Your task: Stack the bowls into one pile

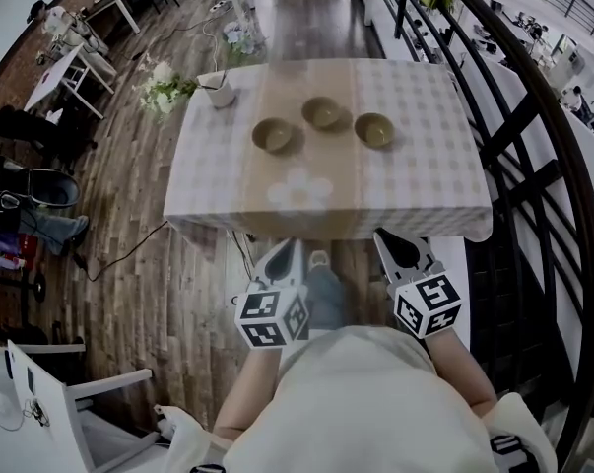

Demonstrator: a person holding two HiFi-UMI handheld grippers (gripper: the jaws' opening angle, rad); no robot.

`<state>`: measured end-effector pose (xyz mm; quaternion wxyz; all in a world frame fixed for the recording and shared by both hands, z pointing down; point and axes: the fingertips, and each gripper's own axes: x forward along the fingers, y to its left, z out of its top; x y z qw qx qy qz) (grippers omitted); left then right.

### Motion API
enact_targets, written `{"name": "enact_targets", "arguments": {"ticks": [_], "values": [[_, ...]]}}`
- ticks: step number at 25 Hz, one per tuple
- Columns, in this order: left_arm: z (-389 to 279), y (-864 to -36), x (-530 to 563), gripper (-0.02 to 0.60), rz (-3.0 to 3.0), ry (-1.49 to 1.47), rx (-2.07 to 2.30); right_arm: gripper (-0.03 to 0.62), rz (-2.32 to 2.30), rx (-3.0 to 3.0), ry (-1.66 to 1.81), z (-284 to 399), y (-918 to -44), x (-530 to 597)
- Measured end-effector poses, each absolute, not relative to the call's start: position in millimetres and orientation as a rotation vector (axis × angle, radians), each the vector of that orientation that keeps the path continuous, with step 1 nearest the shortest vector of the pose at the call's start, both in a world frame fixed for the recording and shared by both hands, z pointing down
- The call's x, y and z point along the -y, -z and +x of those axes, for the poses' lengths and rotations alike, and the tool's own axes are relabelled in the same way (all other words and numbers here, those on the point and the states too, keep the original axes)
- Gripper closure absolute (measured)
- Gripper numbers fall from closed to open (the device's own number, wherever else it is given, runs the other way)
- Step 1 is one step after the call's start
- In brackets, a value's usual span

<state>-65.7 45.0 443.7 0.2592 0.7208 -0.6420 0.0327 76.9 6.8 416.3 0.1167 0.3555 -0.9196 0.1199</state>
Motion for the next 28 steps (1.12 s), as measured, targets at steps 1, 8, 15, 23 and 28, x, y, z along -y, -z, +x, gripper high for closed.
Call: {"name": "enact_targets", "arguments": {"ticks": [1, 8, 15, 23, 28], "values": [[-68, -444, -40, 0.577, 1.952, -0.088, 1.745, 0.592, 1.034, 2.696, -0.345, 74, -417, -1], [-90, -449, -6, 0.577, 1.945, -0.081, 1.763, 0.592, 1.003, 2.706, -0.333, 50, -419, 31], [-104, -452, 30, 0.577, 1.929, -0.087, 1.771, 0.592, 0.931, 2.697, -0.314, 26, -422, 67], [-107, -441, 43, 0.577, 1.911, -0.1, 1.774, 0.592, 0.862, 2.681, -0.295, 7, -418, 84], [-123, -448, 54, 0.577, 1.897, -0.113, 1.766, 0.592, 0.842, 2.663, -0.293, -14, -427, 98]]}}
